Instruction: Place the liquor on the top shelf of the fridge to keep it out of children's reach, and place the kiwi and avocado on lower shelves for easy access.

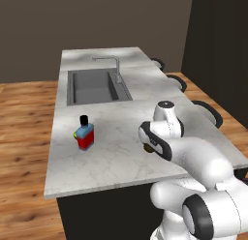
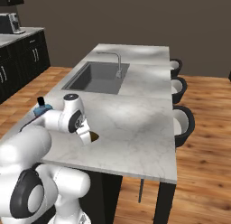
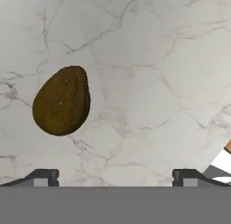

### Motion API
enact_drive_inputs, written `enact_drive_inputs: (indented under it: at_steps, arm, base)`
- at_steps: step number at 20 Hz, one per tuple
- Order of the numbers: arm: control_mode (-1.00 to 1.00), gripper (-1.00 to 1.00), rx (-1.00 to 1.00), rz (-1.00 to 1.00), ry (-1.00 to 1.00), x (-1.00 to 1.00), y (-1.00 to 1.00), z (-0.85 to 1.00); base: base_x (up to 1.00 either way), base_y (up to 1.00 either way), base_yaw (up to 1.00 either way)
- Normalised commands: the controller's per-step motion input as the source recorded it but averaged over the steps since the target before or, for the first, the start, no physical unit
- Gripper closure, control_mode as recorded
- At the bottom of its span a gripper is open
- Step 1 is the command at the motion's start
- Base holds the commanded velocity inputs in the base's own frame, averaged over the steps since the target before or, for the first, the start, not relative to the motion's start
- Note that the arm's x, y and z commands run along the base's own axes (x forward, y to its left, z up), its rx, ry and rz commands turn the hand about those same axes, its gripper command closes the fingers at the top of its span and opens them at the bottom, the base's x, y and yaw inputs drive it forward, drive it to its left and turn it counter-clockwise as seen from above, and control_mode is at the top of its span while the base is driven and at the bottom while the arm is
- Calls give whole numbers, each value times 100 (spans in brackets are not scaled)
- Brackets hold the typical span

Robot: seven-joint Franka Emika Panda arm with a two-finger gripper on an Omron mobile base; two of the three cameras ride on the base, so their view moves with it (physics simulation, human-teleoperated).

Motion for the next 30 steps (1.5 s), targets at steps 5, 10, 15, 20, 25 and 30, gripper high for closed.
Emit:
enact_drive_inputs:
  at_steps: [5, 10, 15, 20, 25, 30]
  arm:
    - [-100, -100, 0, 0, 4, 25, 0, -20]
    - [-100, -100, 0, 0, 3, 26, 0, -16]
    - [-100, -100, 0, 0, 3, 26, 0, -14]
    - [-100, -100, 0, 0, 2, 25, 0, -14]
    - [-100, -100, 0, 0, 0, 20, 0, -8]
    - [-100, -100, 0, 0, 0, 14, 0, -6]
  base:
    - [0, 0, 0]
    - [0, 0, 0]
    - [0, 0, 0]
    - [0, 0, 0]
    - [0, 0, 0]
    - [0, 0, 0]
